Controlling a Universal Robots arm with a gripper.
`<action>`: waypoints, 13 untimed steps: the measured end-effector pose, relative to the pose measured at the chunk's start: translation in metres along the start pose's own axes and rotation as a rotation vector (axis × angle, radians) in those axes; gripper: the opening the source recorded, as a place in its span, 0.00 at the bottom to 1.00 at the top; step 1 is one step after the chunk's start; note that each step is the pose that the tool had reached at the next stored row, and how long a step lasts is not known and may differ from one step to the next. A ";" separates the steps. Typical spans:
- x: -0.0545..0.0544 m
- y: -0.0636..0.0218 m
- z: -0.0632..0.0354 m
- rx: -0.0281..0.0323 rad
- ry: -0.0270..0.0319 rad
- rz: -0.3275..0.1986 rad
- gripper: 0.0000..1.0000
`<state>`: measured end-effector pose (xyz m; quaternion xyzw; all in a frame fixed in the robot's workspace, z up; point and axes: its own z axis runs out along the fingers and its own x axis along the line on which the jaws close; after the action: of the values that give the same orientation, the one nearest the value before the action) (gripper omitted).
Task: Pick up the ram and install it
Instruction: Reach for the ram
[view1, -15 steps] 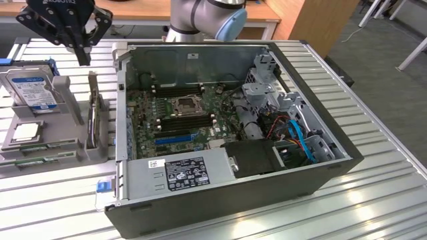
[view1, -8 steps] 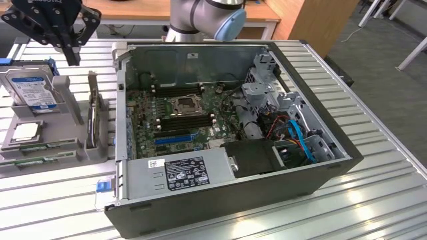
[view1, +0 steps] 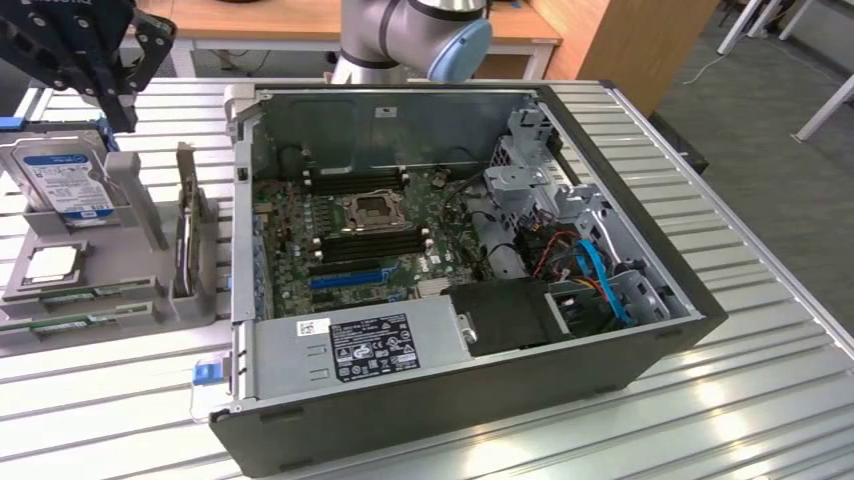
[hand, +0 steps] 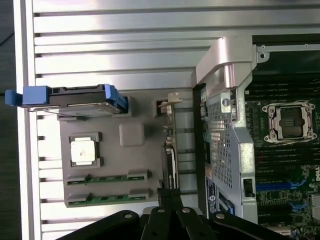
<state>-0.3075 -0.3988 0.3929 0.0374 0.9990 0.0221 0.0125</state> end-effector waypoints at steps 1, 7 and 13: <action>0.002 -0.0002 -0.0001 0.0001 0.0001 0.000 0.10; 0.017 -0.0013 -0.0005 0.0002 0.0001 0.000 0.10; 0.032 -0.0024 -0.0008 0.0002 0.0001 0.000 0.10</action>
<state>-0.3397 -0.3989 0.3929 0.0374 0.9990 0.0221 0.0125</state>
